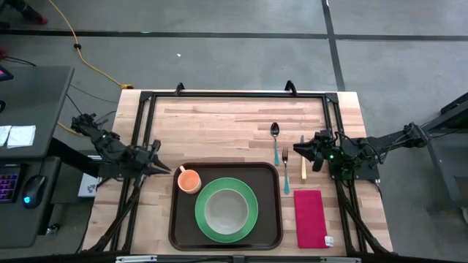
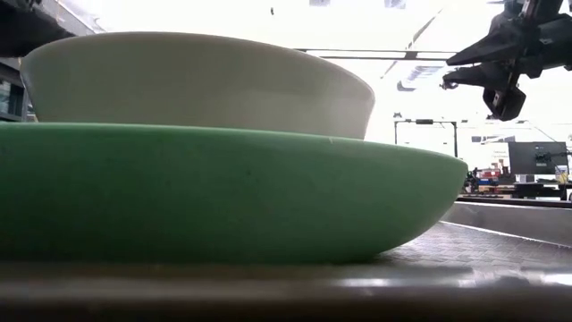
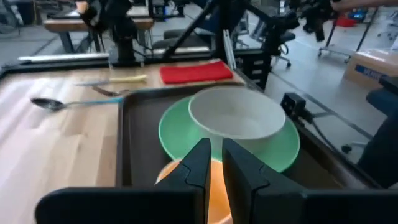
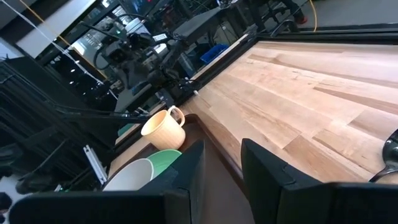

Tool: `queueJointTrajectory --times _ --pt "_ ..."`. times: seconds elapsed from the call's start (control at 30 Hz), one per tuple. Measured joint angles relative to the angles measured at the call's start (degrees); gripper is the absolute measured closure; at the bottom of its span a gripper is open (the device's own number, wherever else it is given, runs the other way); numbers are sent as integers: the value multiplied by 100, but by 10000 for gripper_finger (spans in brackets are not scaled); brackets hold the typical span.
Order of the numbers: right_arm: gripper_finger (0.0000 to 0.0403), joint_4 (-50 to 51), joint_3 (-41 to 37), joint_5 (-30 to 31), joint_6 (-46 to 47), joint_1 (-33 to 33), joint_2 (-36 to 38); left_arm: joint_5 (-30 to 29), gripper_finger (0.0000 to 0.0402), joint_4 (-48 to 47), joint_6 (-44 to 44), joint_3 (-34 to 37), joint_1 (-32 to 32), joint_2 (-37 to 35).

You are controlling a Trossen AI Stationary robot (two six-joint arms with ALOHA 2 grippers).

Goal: Set up tray
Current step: Put the red table napkin to the right of the green plate on the brown serving tray

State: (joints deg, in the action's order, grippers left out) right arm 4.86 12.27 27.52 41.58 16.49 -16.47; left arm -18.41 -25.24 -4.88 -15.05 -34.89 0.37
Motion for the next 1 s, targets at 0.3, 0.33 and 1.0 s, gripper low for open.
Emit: queueJointTrajectory --times 0.3,0.33,1.0 --pt "320 0 0 -177 0 0 -2 -13 330 -10 -462 358 0 4" --pt "320 0 0 -160 0 0 -2 -15 330 21 -459 358 0 4" --pt "320 -4 0 -312 386 0 -2 11 330 110 -289 358 0 2"
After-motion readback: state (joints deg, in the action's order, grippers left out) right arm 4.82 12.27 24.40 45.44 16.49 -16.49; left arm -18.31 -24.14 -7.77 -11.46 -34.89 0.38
